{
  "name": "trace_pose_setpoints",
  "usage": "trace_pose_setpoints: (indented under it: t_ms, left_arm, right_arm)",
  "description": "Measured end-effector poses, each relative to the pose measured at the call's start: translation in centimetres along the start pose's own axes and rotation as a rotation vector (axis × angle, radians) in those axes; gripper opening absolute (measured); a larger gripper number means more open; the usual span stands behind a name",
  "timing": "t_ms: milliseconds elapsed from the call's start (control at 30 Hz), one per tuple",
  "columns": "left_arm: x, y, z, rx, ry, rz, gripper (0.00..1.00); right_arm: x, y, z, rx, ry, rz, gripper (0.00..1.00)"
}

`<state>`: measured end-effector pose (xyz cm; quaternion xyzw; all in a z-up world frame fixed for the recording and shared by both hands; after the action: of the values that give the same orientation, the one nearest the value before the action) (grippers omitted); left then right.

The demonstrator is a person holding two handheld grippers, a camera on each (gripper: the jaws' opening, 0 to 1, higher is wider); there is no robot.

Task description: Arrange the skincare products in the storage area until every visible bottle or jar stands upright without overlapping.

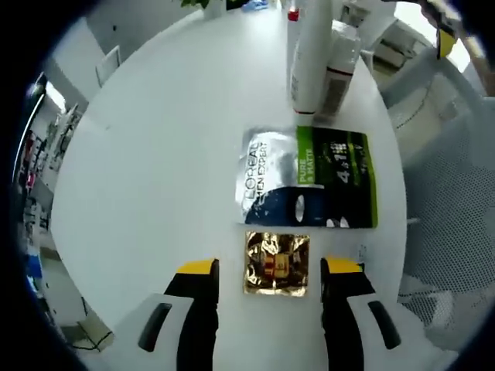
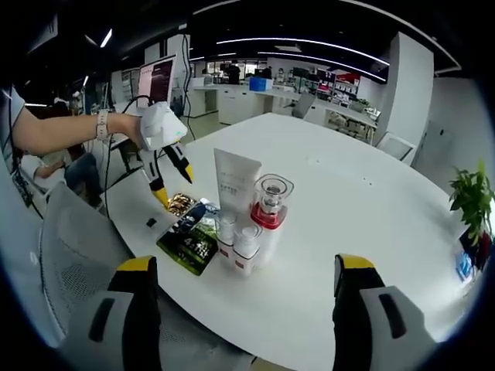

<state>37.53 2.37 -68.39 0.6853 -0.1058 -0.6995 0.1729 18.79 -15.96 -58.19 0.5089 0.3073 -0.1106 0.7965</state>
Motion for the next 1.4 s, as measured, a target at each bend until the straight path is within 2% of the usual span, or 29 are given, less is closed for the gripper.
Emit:
trace_pose_setpoints:
  t_ms: [100,267,567,633,867,967,1033,1100,1233,1300,1400]
  left_arm:
    - [-1.2,0.4,0.4,-0.003,0.009,0.052,0.57]
    - [-3.4,1.0,0.9,-0.075,0.041,0.171,0.60]
    - [-6.3,1.0,2.1,-0.132,0.096,0.305,0.71]
    - [-6.8,0.8,2.4,-0.144,0.108,0.319,0.73]
    - [-9.1,0.1,3.1,-0.219,0.152,0.427,0.79]
    - [-10.2,-0.5,3.3,-0.297,0.186,0.503,0.81]
    - [-10.8,-0.8,3.6,-0.319,0.193,0.555,0.83]
    - [-11.2,-1.2,3.8,-0.332,0.202,0.575,0.84]
    - [-12.8,-1.7,3.8,-0.416,0.243,0.680,0.86]
    - [-13.3,-1.8,4.2,-0.433,0.230,0.728,0.88]
    - [-13.7,-2.3,4.3,-0.435,0.254,0.765,0.90]
  right_arm:
    - [0.1,0.2,-0.1,-0.004,0.009,0.007,0.94]
    - [0.2,0.6,-0.2,-0.015,0.016,0.016,0.94]
    - [0.2,1.1,-0.2,-0.018,0.005,0.040,0.98]
    - [0.1,1.1,-0.3,-0.019,0.008,0.044,0.98]
    - [0.0,0.9,-0.5,-0.020,0.007,0.046,0.98]
    - [-0.2,0.8,-0.4,-0.016,-0.005,0.055,0.98]
    - [-0.2,0.8,-0.4,-0.007,-0.009,0.062,0.99]
    - [-0.2,0.8,-0.5,-0.006,-0.009,0.068,0.99]
    - [-0.2,0.8,-0.6,-0.008,-0.009,0.071,0.99]
    - [-0.1,0.8,-0.6,-0.005,-0.014,0.077,0.99]
    - [-0.1,0.9,-0.6,-0.003,-0.020,0.086,0.99]
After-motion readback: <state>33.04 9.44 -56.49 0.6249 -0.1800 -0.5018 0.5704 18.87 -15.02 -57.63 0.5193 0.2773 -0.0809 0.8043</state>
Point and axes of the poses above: the point that each gripper's makers call its tool centre point, and the gripper's own axes: x roughly forward along the fingers, z roughly to its right, y roughly out of its top, the point moved 3 cm from there along -x, roughly backward along the fingers, and after that the axes turned 15 degrees about -x, right-handed, at the moved point
